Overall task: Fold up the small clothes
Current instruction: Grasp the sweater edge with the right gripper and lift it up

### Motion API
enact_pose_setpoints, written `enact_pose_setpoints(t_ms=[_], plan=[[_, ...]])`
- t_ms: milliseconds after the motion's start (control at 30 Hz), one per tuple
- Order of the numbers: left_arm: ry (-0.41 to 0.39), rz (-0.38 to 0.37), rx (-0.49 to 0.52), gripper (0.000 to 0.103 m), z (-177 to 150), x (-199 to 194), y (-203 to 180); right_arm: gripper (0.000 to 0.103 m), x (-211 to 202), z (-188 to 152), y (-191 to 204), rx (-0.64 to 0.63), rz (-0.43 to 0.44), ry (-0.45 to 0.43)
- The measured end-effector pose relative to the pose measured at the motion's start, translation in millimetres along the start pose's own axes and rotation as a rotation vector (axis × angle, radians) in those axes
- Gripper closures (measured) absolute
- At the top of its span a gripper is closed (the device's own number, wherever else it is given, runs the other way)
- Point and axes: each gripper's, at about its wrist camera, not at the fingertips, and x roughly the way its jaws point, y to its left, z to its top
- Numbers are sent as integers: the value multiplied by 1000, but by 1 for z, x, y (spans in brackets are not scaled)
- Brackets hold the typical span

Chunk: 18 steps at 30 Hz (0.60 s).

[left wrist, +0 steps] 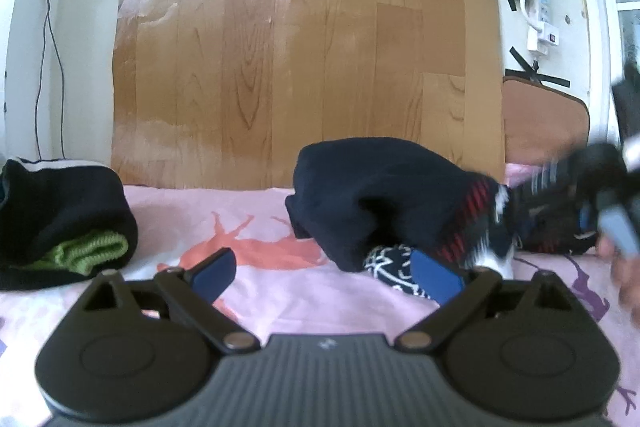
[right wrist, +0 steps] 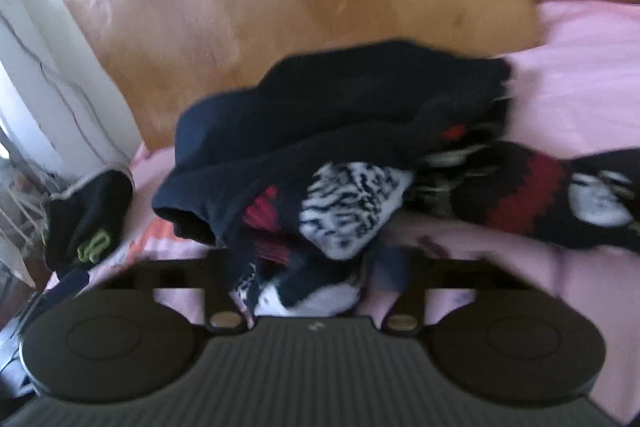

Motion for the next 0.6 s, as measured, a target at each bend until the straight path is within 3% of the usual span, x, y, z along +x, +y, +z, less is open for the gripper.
enact_pose_setpoints(t_ms=[33,133,267,400,533,600], plan=[[-13,-1,3,6,0,-2,-1,84,-2,6,1,56,46,5],[-28,-5,14,5,-1,-4,-3,85,-48,29,17,97,236,-121],[-60,-16,48,5,-2,-10,-9,90,-128,62,41,77,344,-295],[-137,-18,145,5,-3,-23,-27,90,-184,86,52,53,367,-367],[-218,-144,218,3,-5,-53,-55,91,-211,90,72,20,370,-400],[-253,-160,248,1,-6,-63,-67,91,-212,97,82,-1,367,-410]])
